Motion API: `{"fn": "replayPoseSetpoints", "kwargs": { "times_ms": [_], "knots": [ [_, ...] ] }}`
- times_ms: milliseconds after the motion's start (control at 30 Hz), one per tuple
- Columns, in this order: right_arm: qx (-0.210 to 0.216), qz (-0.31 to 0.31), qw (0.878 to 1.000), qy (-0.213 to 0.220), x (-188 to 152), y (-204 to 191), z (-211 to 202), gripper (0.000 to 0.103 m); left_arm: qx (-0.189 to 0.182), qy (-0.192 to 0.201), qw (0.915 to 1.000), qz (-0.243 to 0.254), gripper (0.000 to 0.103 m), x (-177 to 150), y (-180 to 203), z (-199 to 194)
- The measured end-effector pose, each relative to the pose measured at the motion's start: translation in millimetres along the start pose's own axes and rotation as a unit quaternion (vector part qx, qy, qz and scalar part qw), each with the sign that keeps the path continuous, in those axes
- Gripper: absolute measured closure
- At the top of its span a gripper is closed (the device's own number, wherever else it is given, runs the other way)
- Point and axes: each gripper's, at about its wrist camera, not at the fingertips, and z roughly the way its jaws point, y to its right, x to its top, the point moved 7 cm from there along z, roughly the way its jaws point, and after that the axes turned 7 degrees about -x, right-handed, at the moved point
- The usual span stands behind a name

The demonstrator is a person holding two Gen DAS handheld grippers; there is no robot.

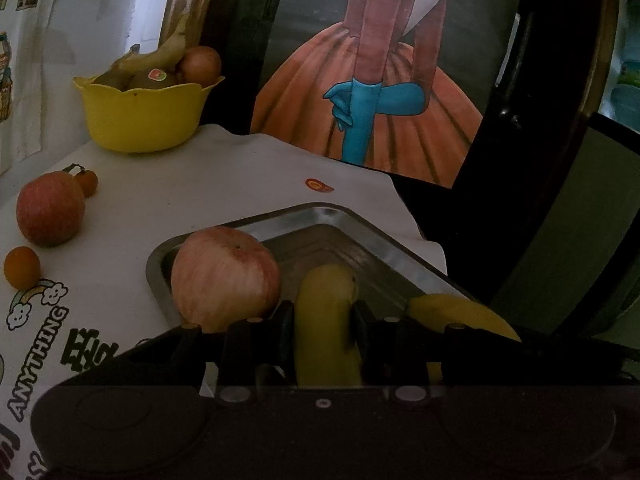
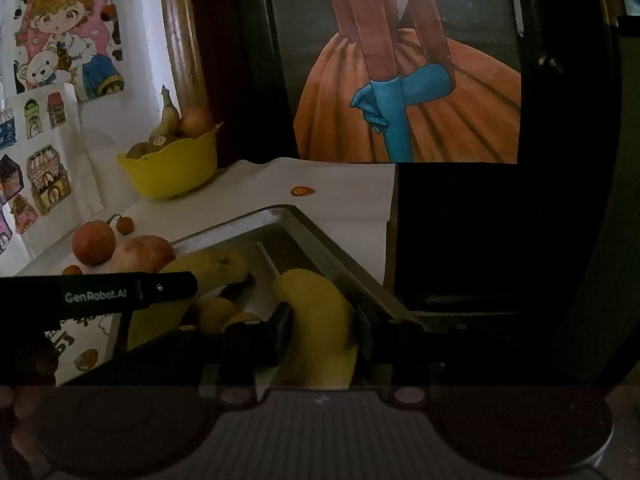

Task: Organize fruits
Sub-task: 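Carry both bananas onto the metal tray beside the apple, then open both tools to release the bananas and lift away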

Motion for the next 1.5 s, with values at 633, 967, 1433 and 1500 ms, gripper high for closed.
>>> {"fn": "replayPoseSetpoints", "kwargs": {
  "times_ms": [633,967,1433,1500],
  "knots": [
    [-0.012,0.003,0.999,0.039,4,2,-18,0.047,-0.041,0.064,0.9969,-0.022,0.031,12,3,-20],
    [-0.021,0.023,0.997,0.076,5,10,-40,0.015,-0.050,0.132,0.9896,-0.025,0.001,22,6,-39],
    [-0.030,0.016,0.986,0.166,7,-5,-109,0.000,-0.042,0.237,0.9706,-0.017,0.001,51,2,-103],
    [-0.031,0.009,0.984,0.174,9,-10,-121,0.000,-0.041,0.253,0.9662,-0.028,0.001,57,-4,-121]
  ]
}}
